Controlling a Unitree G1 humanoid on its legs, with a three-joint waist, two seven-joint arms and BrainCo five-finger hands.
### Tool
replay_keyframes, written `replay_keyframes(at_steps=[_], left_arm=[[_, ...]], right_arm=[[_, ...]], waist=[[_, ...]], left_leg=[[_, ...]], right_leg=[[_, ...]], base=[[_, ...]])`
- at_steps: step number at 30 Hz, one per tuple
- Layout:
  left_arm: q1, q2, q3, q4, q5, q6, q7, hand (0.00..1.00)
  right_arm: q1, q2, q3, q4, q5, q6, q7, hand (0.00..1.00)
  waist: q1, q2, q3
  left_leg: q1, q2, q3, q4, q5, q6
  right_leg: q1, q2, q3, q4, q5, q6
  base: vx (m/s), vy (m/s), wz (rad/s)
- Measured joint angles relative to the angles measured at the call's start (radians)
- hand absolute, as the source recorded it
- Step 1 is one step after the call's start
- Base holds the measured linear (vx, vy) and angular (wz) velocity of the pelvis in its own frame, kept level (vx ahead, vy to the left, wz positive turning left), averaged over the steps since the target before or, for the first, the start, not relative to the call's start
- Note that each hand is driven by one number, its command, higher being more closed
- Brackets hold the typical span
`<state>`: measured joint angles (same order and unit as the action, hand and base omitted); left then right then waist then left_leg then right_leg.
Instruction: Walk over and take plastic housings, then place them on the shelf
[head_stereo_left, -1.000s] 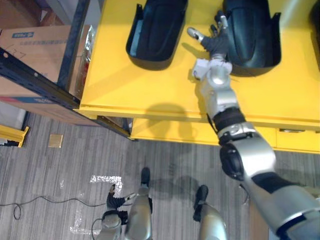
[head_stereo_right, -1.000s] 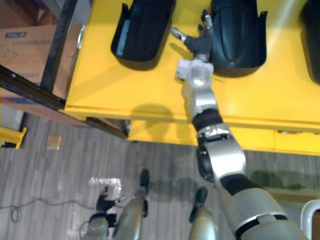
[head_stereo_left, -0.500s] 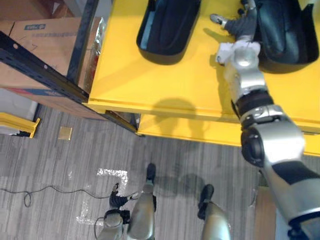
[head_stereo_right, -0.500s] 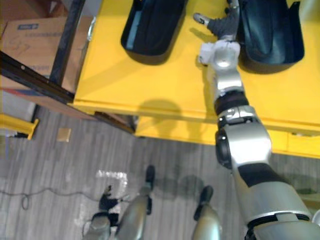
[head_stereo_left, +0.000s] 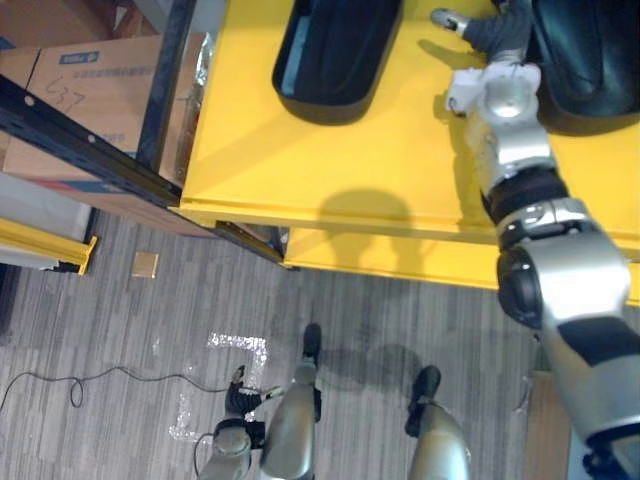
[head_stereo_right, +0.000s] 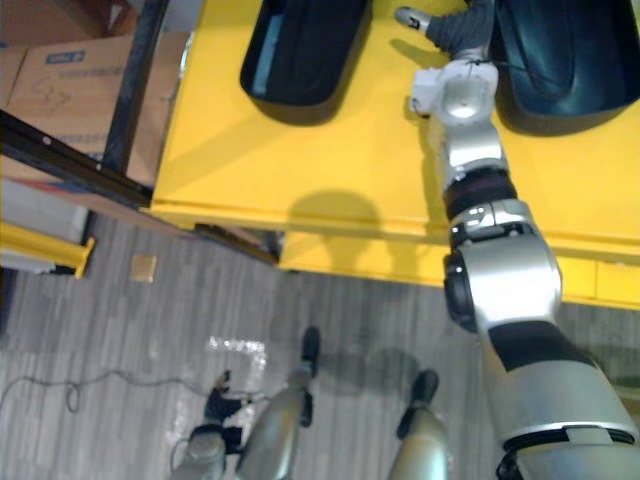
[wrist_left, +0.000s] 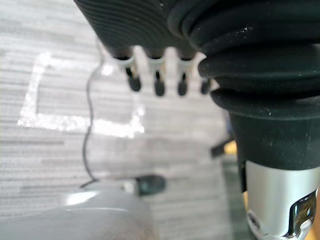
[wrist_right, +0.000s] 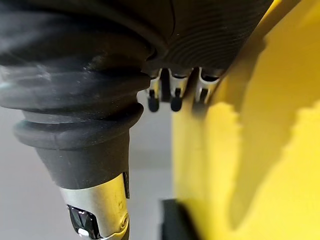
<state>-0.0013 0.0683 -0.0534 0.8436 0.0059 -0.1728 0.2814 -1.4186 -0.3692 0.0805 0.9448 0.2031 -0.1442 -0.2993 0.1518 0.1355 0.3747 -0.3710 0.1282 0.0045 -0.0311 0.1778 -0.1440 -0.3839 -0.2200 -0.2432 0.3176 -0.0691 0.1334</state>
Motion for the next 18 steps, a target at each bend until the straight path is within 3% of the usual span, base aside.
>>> replay_keyframes(at_steps=[2,5,6,8,10,13,16,18], left_arm=[[-0.001,-0.006,0.016,0.002,0.000,0.001,0.000,0.00],[-0.001,-0.026,0.059,0.012,0.000,0.008,0.000,0.00],[-0.001,-0.039,0.084,0.019,0.001,0.016,0.000,0.00],[0.002,-0.041,0.091,0.024,0.005,0.024,-0.001,0.00],[0.005,-0.040,0.124,0.040,0.012,0.024,-0.003,0.00],[0.021,-0.036,0.141,0.040,0.013,0.028,-0.017,0.00],[0.039,-0.037,0.151,0.041,0.013,0.029,-0.029,0.00],[0.041,-0.037,0.152,0.041,0.013,0.029,-0.029,0.00]], right_arm=[[0.123,0.000,0.001,-0.272,0.002,-0.007,0.000,0.00],[0.262,-0.005,0.025,-0.547,0.019,-0.027,0.013,0.00],[0.356,-0.018,0.034,-0.704,0.019,-0.043,0.034,0.00],[0.445,-0.038,0.033,-0.853,0.022,-0.070,0.058,0.00],[0.555,-0.070,0.011,-1.021,0.054,-0.116,0.091,0.00],[0.666,-0.092,-0.063,-1.106,0.105,-0.153,0.126,0.00],[0.738,-0.131,-0.129,-1.104,0.130,-0.159,0.128,0.00],[0.757,-0.152,-0.134,-1.090,0.137,-0.159,0.129,0.00]], waist=[[-0.013,0.000,0.000],[-0.046,-0.003,-0.001],[-0.062,-0.007,-0.003],[-0.081,-0.010,-0.005],[-0.123,-0.024,-0.011],[-0.152,-0.056,-0.027],[-0.180,-0.088,-0.046],[-0.183,-0.090,-0.046]], left_leg=[[0.001,0.002,0.006,-0.002,0.000,0.000],[0.007,0.002,0.017,-0.013,0.000,0.000],[0.026,0.002,0.039,-0.026,0.000,0.000],[0.043,0.002,0.058,-0.035,-0.002,0.002],[0.063,0.006,0.078,-0.046,-0.005,0.000],[0.086,0.016,0.105,-0.046,-0.017,-0.002],[0.102,0.023,0.121,-0.044,-0.025,-0.005],[0.111,0.023,0.122,-0.044,-0.027,-0.004]], right_leg=[[-0.001,0.003,0.006,-0.008,0.003,0.003],[-0.003,0.005,0.020,-0.017,0.007,0.008],[-0.002,0.006,0.035,-0.022,0.010,0.012],[0.000,0.007,0.054,-0.023,0.010,0.013],[0.001,0.013,0.073,-0.026,0.011,0.014],[0.005,0.025,0.097,-0.032,0.012,0.015],[0.010,0.033,0.112,-0.035,0.012,0.014],[0.021,0.033,0.112,-0.037,0.012,0.014]], base=[[0.04,-0.021,-0.06],[0.06,-0.015,-0.12],[0.07,-0.010,-0.26],[0.07,-0.014,-0.31],[0.07,-0.030,-0.31],[0.05,-0.033,-0.29],[0.03,-0.034,-0.19],[0.01,-0.007,-0.02]])
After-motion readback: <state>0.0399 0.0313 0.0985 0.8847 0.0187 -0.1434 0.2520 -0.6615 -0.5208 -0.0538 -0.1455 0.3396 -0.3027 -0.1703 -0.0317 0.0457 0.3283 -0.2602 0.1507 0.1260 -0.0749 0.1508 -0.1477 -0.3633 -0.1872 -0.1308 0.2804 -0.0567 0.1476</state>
